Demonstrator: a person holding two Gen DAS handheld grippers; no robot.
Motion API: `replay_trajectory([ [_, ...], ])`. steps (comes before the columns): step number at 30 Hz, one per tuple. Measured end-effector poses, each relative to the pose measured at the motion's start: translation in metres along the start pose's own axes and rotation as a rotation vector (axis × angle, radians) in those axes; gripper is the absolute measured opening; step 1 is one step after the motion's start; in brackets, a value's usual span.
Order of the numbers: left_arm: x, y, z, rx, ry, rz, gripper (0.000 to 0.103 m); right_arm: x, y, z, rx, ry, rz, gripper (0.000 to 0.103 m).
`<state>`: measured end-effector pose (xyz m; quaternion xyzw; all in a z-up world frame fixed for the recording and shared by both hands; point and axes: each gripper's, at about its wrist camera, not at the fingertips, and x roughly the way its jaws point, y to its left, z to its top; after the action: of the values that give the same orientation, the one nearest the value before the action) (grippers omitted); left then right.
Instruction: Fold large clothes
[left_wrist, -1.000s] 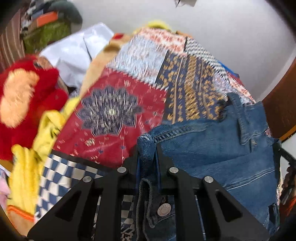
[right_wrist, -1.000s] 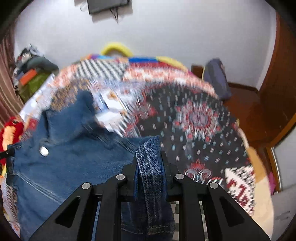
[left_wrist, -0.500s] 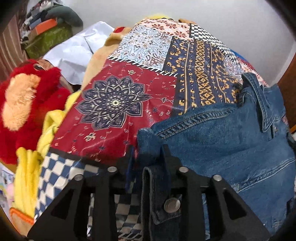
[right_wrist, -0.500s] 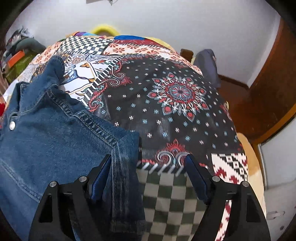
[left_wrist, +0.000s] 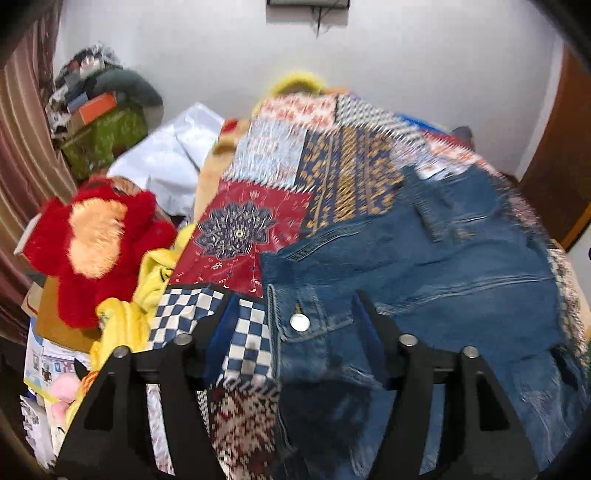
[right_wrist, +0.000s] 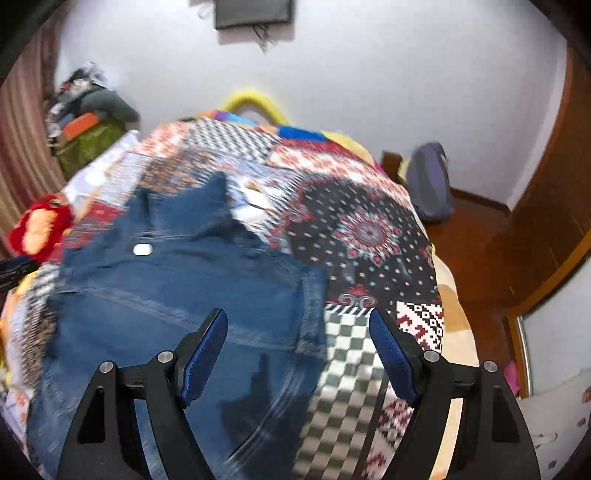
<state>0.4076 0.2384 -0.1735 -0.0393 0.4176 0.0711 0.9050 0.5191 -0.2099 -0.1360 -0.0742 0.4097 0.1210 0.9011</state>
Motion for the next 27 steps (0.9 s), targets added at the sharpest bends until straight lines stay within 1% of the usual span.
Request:
replay_trajectory([
  [1, -0.012, -0.001, -0.002, -0.002, -0.010, -0.012, 0.069, -0.013, 0.005, -0.002, -0.007, -0.013, 0.011, 0.077],
  [3, -0.034, -0.006, -0.008, -0.003, -0.025, -0.039, 0.071, -0.042, 0.017, -0.008, -0.033, -0.049, 0.036, 0.077],
  [5, -0.057, -0.012, -0.016, 0.012, -0.043, -0.051, 0.073, -0.063, 0.026, -0.016, -0.050, -0.073, 0.053, 0.078],
  [6, -0.064, -0.014, -0.018, 0.016, -0.051, -0.051, 0.079, -0.076, 0.032, -0.023, -0.064, -0.087, 0.058, 0.078],
  [7, -0.073, -0.017, -0.024, 0.019, -0.063, -0.050, 0.087, -0.086, 0.036, -0.028, -0.077, -0.094, 0.057, 0.078],
  [8, -0.085, -0.019, -0.032, 0.017, -0.080, -0.051, 0.090, -0.095, 0.041, -0.035, -0.089, -0.102, 0.059, 0.078],
  [9, -0.092, -0.021, -0.038, 0.014, -0.090, -0.056, 0.092, -0.101, 0.044, -0.041, -0.096, -0.106, 0.062, 0.078],
  [12, -0.110, -0.025, -0.061, 0.005, -0.093, -0.077, 0.093, -0.122, 0.052, -0.068, -0.098, -0.109, 0.072, 0.078],
  [16, -0.121, -0.027, -0.096, -0.004, -0.063, -0.084, 0.094, -0.134, 0.055, -0.105, -0.084, -0.082, 0.076, 0.078],
  [21, -0.124, -0.025, -0.144, -0.018, 0.013, -0.081, 0.094, -0.134, 0.053, -0.144, -0.068, -0.012, 0.082, 0.078],
  [23, -0.124, -0.022, -0.161, -0.031, 0.037, -0.079, 0.094, -0.132, 0.049, -0.162, -0.041, 0.019, 0.085, 0.078],
  [27, -0.113, -0.008, -0.199, -0.107, 0.120, -0.061, 0.094, -0.123, 0.036, -0.197, 0.044, 0.089, 0.085, 0.078],
])
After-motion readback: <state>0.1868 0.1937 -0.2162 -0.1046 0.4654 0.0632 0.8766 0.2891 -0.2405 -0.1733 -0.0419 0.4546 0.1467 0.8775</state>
